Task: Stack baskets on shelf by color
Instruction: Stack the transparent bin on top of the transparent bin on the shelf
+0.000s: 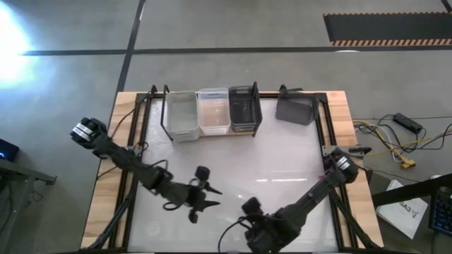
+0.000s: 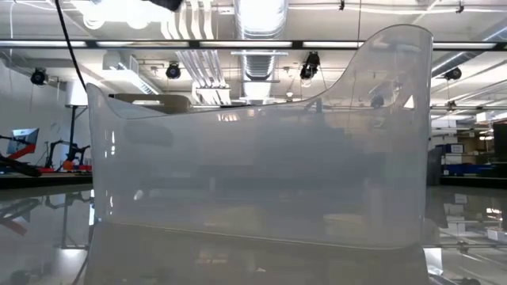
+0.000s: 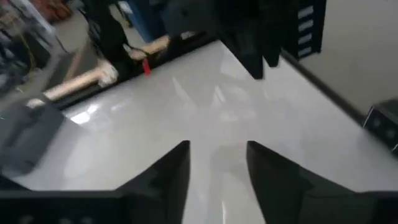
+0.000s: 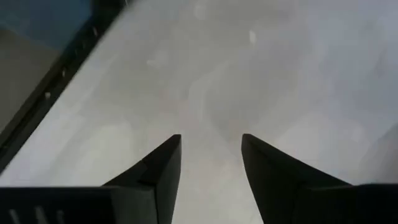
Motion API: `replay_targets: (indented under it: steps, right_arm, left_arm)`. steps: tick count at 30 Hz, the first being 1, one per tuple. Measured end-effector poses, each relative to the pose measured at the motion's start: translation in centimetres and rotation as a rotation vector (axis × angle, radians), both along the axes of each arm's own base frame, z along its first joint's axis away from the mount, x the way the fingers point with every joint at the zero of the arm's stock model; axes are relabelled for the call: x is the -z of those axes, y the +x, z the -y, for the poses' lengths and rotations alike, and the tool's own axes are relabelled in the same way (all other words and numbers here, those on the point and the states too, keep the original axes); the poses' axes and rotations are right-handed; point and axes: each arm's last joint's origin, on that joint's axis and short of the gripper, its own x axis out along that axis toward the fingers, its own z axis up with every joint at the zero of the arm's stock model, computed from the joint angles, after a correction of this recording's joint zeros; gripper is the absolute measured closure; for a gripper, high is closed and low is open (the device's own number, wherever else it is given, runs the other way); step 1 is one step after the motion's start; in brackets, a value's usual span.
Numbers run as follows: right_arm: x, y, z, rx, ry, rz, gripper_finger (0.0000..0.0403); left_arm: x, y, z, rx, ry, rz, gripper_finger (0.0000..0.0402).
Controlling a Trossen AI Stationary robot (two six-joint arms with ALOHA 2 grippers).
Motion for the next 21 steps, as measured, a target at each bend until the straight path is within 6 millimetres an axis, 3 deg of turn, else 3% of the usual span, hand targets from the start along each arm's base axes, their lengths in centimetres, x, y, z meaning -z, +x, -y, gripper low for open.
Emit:
replay_targets:
  steps: [7,13,17,21]
  right_arm:
    - [2.5,-6.3,0.0,0.338,-0.036,0.07,0.0281]
    - [5.0,-11.0,-0.5,0.576,0.025,0.342,0.0309]
    - [7.3,-12.8,-1.2,0.608,0.104,0.479,0.0324]
    - [9.0,-13.2,-1.5,0.619,0.167,0.551,0.0336]
  left_arm:
    - [1.4,5.2,-0.9,0.036,0.013,-0.175,0.0186]
    - [1.9,8.6,-2.4,0.041,0.002,-0.339,0.0161]
    - [2.3,9.7,-3.7,0.015,0.008,-0.432,0.0159]
    - [2.6,10.1,-4.8,0.029,-0.029,-0.497,0.0159]
